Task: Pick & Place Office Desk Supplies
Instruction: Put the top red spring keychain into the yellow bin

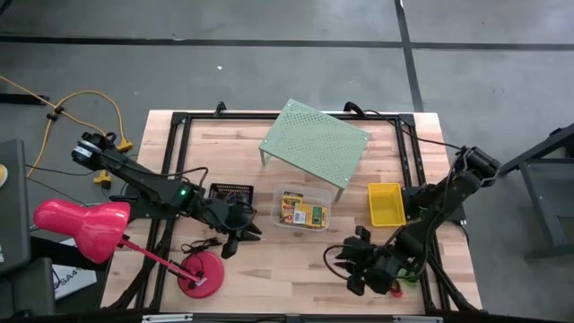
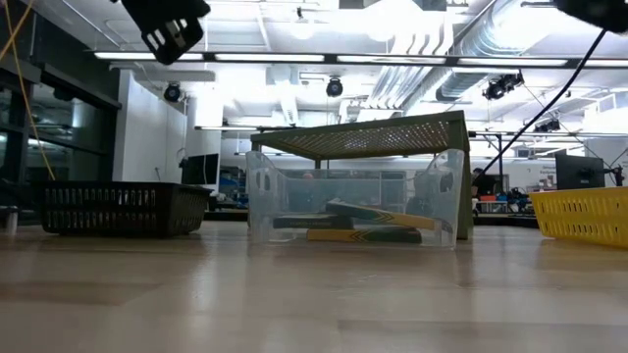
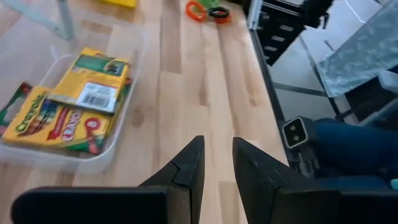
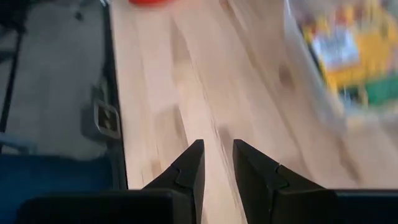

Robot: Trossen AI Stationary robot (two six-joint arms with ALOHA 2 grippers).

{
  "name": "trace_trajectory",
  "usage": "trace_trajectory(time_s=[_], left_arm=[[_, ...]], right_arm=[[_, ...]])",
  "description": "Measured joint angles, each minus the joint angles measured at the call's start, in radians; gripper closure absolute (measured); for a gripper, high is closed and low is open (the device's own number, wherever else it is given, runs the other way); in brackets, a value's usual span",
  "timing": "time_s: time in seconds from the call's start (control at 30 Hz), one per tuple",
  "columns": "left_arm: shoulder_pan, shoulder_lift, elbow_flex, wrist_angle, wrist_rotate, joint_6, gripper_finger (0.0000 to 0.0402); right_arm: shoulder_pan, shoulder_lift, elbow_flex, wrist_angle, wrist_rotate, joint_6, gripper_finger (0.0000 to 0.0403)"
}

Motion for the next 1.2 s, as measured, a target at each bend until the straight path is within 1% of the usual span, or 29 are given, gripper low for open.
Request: trace_trajectory(time_s=[0.13, 0.33, 0.5, 0.67, 0.8, 0.97, 1.2], left_arm=[[-0.003, 0.0, 0.0, 0.006, 0.0, 0.044, 0.0324], [0.01, 0.0, 0.0, 0.008, 0.0, 0.054, 0.0324], [0.013, 0.0, 0.0, 0.008, 0.001, 0.054, 0.0324], [0.013, 0.0, 0.0, 0.008, 0.001, 0.054, 0.0324], [0.013, 0.0, 0.0, 0.008, 0.001, 0.054, 0.0324], [0.011, 0.0, 0.0, 0.008, 0.001, 0.054, 0.0324], [0.011, 0.0, 0.0, 0.008, 0.002, 0.054, 0.0324]], right_arm=[[0.0, 0.0, 0.0, -0.14, -0.147, 0.17, 0.033], [0.006, 0.001, 0.0, -0.353, -0.341, 0.409, 0.033], [0.041, 0.002, 0.0, -0.415, -0.421, 0.577, 0.033], [0.084, 0.002, 0.0, -0.426, -0.451, 0.769, 0.033], [0.117, 0.003, 0.0, -0.452, -0.408, 0.848, 0.033], [0.133, 0.032, 0.0, -0.477, -0.386, 0.891, 0.033], [0.138, 0.114, 0.0, -0.481, -0.43, 0.887, 0.033]])
